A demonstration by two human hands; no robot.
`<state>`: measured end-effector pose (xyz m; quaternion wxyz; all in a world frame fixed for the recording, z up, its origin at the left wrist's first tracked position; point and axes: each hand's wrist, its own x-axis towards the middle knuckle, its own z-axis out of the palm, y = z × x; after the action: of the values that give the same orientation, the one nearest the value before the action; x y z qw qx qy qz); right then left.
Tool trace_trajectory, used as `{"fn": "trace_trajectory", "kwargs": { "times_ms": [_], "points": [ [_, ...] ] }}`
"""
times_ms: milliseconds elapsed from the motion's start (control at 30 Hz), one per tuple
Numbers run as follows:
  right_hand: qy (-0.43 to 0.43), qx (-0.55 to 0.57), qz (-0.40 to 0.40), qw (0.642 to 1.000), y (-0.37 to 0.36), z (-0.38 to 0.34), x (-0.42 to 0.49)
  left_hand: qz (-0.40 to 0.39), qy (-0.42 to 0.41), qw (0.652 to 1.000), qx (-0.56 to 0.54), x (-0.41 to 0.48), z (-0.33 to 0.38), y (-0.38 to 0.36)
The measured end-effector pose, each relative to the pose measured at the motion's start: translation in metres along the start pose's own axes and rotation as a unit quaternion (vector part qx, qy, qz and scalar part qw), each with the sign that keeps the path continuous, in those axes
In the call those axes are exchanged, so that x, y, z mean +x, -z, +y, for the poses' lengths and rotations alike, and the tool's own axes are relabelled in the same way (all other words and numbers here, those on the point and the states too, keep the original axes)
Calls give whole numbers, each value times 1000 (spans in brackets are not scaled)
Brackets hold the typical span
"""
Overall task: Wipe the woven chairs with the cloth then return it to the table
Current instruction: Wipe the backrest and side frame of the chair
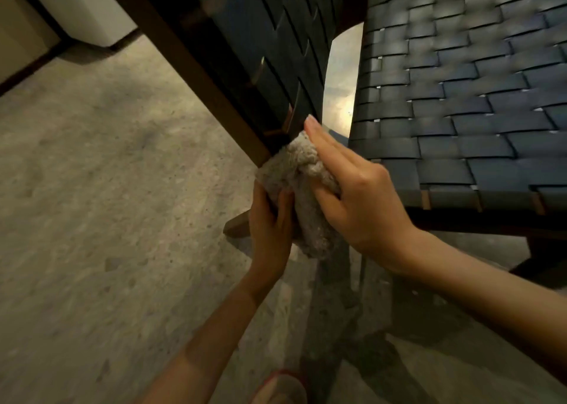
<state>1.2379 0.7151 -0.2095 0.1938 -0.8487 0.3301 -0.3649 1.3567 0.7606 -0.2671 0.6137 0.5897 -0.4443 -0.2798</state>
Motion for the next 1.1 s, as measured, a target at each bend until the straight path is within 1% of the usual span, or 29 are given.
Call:
{"fn": "trace_trajectory", "kwargs": {
  "times_ms": [67,167,233,300,333,400,500,567,633,700,767,867,967,1033,1100],
  "points": [
    [-26,22,-46,998,11,-7,3,-23,36,999,15,-1,13,9],
    [-89,41,-103,990,29,-19,11,-25,120,988,96,-1,37,18],
    [-160,55,-122,978,46,-32,21,-16,185,971,149,-3,60,23],
    [-212,53,-147,965,67,-47,34,-41,233,952,196,-6,88,30],
    [-219,42,-172,960,80,-55,41,-63,242,943,219,-8,105,35],
    [-211,25,-232,949,109,-74,57,-99,244,937,230,-6,149,47],
    [-210,15,-300,930,165,-108,86,-152,247,939,186,7,229,65],
    [-220,14,-314,923,203,-133,108,-185,238,934,192,19,284,79],
    [-244,40,-320,915,240,-158,133,-210,209,932,209,34,337,95],
    [-251,67,-322,910,273,-184,160,-226,186,933,207,51,387,110],
    [-256,80,-340,901,299,-205,184,-235,187,931,205,66,425,123],
    [-272,87,-355,890,327,-222,213,-247,160,922,253,90,461,138],
    [-289,44,-377,879,341,-228,229,-270,138,908,288,111,480,149],
    [-270,-17,-373,888,345,-234,237,-277,147,905,287,123,488,152],
    [-259,-55,-339,903,346,-243,245,-259,173,911,269,135,492,151]
  ]
}}
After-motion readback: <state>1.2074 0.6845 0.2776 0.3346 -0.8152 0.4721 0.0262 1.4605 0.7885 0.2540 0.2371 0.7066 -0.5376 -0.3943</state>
